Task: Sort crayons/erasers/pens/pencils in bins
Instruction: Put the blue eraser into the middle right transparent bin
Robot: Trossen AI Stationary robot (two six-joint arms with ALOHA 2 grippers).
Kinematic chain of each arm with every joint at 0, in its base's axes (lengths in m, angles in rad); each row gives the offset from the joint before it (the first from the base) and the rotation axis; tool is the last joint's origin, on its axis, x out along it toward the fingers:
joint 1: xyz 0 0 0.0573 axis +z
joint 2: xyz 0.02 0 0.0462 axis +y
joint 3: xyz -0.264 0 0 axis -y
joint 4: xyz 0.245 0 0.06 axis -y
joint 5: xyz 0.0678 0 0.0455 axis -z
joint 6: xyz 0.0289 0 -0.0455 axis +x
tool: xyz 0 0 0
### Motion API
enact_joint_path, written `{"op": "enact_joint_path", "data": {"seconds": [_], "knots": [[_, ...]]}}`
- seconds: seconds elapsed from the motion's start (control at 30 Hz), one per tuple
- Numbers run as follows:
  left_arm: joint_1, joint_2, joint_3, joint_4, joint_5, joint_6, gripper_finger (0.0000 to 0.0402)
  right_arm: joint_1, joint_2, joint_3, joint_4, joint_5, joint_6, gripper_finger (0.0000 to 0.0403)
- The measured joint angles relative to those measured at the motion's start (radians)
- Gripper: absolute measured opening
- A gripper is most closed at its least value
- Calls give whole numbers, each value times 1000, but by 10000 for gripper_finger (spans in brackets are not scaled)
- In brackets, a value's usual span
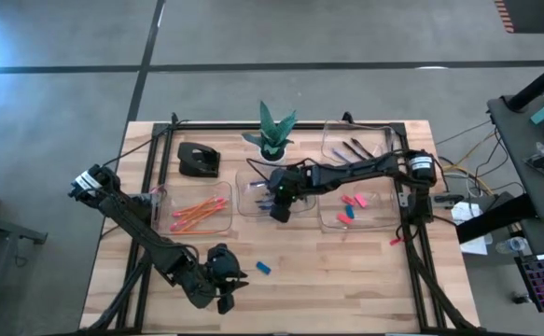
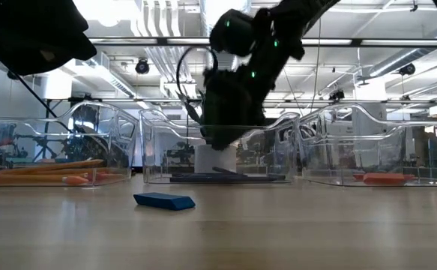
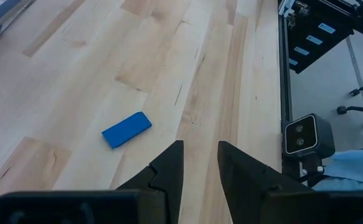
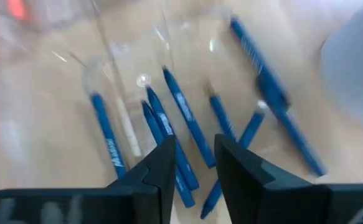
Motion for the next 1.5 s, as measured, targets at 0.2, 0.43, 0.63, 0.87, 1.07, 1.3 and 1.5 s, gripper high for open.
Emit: {"op": "enact_joint_path", "data": {"seconds": [0.2,0.43,0.63,0.87,1.07,1.3,1.5], "knots": [[0,0,0,0,0,0,85,38,-74,65,-46,3,-59,113],[0,0,-15,0,1,0,85,221,-99,62,-3,0,-125,114],[-3,0,-16,0,18,-1,85,386,-34,59,63,110,-67,114],[-38,0,-17,0,89,-26,85,492,39,59,122,236,81,114],[-74,0,-18,1,86,-26,85,525,102,68,170,231,112,104],[-75,0,-18,1,72,-29,85,528,184,70,320,229,199,117],[-76,0,-18,0,52,-49,85,528,200,70,333,236,313,176]]}}
